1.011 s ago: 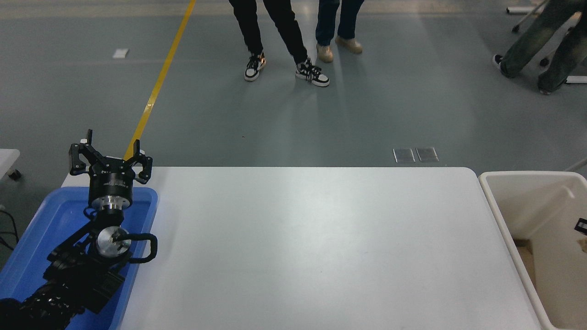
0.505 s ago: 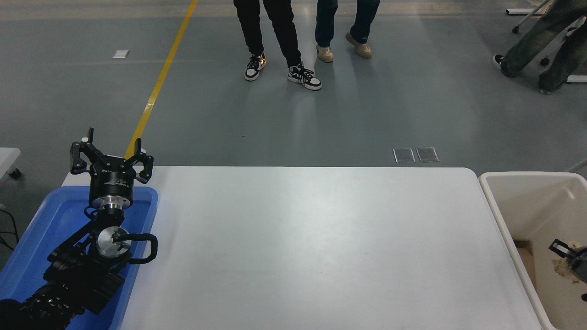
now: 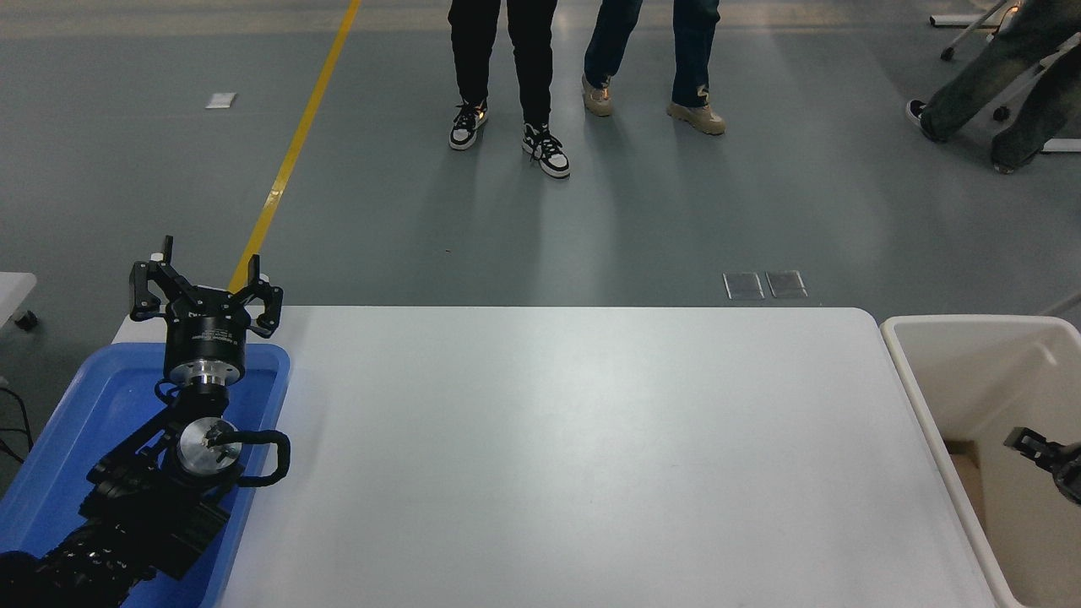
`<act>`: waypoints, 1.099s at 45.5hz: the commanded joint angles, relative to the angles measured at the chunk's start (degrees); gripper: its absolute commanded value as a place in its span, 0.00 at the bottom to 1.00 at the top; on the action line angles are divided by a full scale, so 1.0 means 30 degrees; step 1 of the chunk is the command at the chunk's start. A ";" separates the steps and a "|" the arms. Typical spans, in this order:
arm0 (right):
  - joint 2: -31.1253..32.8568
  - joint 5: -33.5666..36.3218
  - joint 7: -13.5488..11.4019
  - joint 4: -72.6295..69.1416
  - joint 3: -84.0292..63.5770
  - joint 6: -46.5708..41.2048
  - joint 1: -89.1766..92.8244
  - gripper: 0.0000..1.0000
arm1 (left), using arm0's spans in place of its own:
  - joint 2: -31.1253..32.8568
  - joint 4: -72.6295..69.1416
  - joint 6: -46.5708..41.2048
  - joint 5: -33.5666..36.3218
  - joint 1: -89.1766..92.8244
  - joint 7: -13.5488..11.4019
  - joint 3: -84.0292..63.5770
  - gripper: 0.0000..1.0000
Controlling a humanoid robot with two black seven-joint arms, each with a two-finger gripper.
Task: Pick up paper ball place in dustbin
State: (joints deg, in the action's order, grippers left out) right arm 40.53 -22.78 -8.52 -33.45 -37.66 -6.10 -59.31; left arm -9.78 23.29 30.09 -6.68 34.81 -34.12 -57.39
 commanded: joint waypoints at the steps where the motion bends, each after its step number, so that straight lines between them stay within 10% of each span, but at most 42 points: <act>1: 0.2926 -0.1633 -0.0002 -0.6365 -0.2913 -0.4933 -0.9487 1.00 | 0.0009 0.0000 0.0017 0.0028 -0.0003 0.0006 -0.0001 0.99; 21: -0.2197 -0.1255 -0.0061 -1.6153 -0.6519 -1.1969 -2.2061 1.00 | 0.0009 0.0000 -0.0012 -0.0001 -0.0032 0.0006 -0.0001 0.99; 36: -0.8701 0.7532 -0.0061 -1.6916 -0.7924 -1.2968 -2.4905 1.00 | 0.0009 0.0000 -0.0012 -0.0060 -0.0032 -0.0024 -0.0001 0.99; 50: -1.0170 0.8151 -0.0061 -1.7150 -0.8979 -1.2968 -2.5930 1.00 | 0.0009 0.0000 -0.0012 -0.0060 -0.0032 -0.0024 -0.0001 0.99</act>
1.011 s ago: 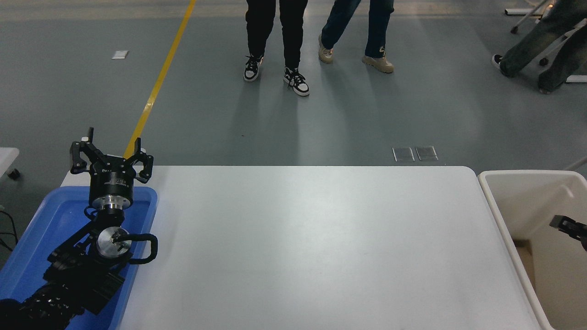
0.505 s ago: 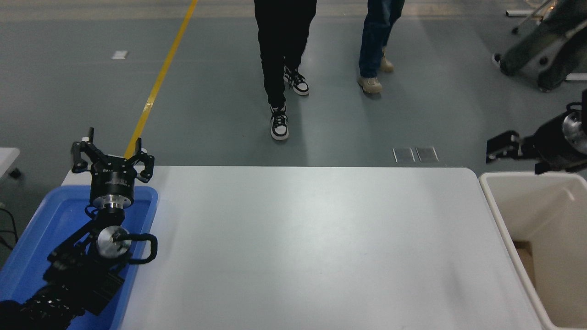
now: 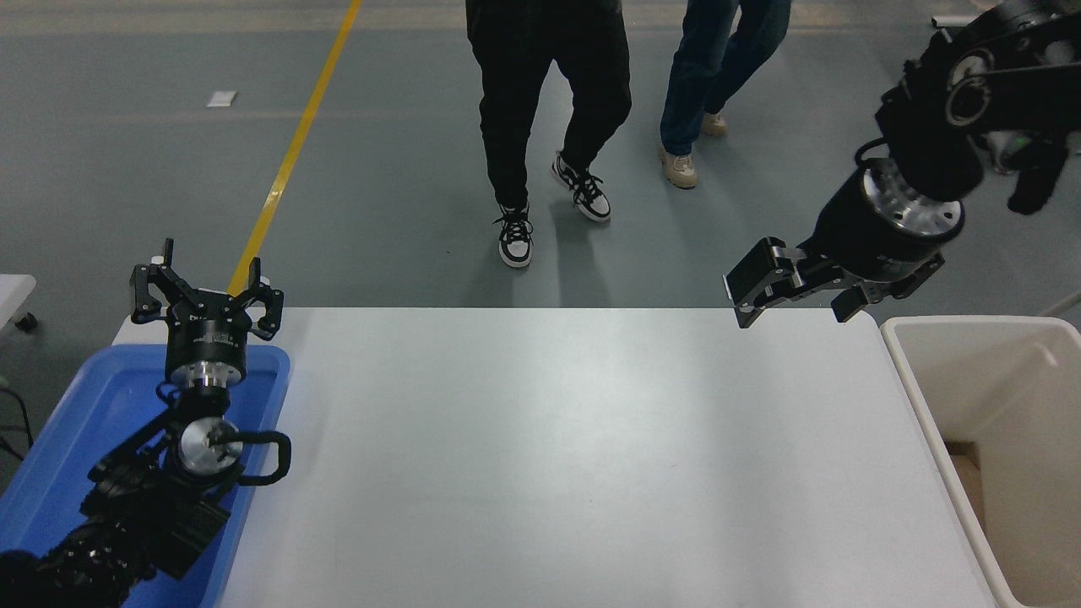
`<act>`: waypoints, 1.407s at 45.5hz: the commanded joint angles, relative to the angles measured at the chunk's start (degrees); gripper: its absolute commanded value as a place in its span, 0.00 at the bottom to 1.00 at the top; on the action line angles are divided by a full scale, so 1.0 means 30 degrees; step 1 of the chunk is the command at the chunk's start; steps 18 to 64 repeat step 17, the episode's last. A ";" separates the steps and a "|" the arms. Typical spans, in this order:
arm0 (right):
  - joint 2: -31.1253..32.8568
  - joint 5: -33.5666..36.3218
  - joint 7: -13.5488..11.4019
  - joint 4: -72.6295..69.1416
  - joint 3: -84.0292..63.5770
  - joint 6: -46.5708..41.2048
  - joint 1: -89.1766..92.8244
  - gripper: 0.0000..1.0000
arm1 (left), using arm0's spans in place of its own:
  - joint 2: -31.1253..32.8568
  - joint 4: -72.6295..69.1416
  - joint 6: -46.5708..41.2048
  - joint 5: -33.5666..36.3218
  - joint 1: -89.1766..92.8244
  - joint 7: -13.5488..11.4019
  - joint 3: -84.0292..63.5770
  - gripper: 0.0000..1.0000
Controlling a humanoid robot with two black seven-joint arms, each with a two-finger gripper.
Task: Pick up paper ball place in dustbin
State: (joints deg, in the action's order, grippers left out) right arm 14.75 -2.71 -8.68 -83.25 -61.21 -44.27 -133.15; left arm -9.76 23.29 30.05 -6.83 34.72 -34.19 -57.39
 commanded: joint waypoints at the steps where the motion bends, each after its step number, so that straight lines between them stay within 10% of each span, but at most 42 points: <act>1: -0.1576 0.1488 -0.0006 -0.0668 -0.1303 -0.0242 -0.1408 1.00 | 0.0002 0.0000 0.0004 -0.0009 -0.0001 0.0002 -0.0002 0.99; 64: -0.1283 0.1488 0.0023 -0.1255 -0.1861 -0.0242 -0.1820 1.00 | 0.0002 0.0000 0.0004 -0.0009 -0.0001 0.0002 -0.0031 0.99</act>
